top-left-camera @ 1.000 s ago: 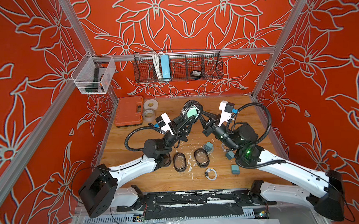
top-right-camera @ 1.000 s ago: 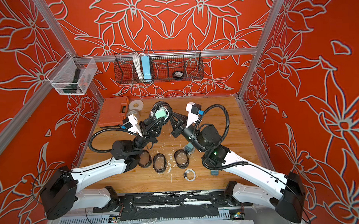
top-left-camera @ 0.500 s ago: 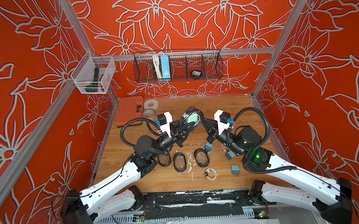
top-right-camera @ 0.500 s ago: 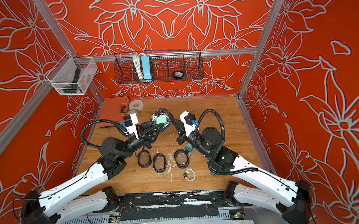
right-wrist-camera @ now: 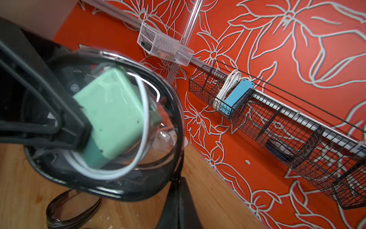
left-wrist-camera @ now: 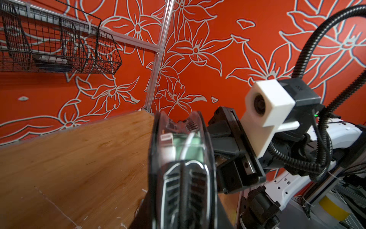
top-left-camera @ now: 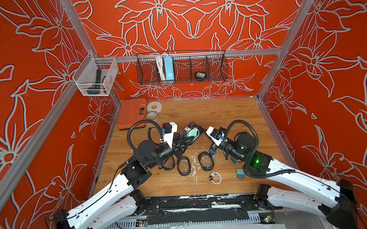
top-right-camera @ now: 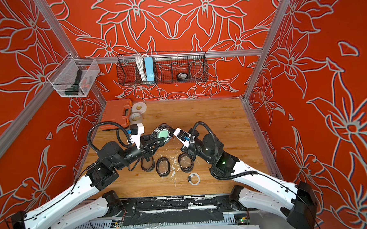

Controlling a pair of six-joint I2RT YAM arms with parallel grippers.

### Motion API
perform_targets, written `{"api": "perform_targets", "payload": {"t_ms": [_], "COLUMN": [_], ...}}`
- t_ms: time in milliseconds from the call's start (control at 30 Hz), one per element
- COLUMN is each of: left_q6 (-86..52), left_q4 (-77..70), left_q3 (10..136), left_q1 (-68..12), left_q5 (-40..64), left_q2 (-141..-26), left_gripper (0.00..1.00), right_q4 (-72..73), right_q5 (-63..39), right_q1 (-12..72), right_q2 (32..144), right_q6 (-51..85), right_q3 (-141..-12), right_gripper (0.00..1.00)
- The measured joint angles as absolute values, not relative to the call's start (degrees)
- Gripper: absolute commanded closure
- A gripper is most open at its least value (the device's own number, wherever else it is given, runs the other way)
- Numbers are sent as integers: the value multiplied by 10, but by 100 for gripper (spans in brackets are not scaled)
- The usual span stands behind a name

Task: Pack away charging kits
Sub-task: Zip the zipper on the storage bag.

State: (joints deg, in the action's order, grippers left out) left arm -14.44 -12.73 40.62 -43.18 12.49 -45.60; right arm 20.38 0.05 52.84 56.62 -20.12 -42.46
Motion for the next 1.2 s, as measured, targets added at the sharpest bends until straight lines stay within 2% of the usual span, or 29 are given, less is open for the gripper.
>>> {"api": "perform_targets", "payload": {"t_ms": [533,967,1200], "left_q6": [-128,-114,-109], "left_q4": [-60,-67,-76], "left_q3": [442,446,448], "left_q1": [-427,-428,-428], "left_q5": [65,79,103], "left_q2": [-522,-545,-559], "left_gripper": [100,100,100], "right_q4": [143,101,77], "right_q5": [-50,-215,-257], "right_q1": [457,371,349], "right_q2": [654,646,646], "right_q6": [-343,-437,-498], "right_q3": [-493,-500,-528], "right_gripper": [100,100,100]}}
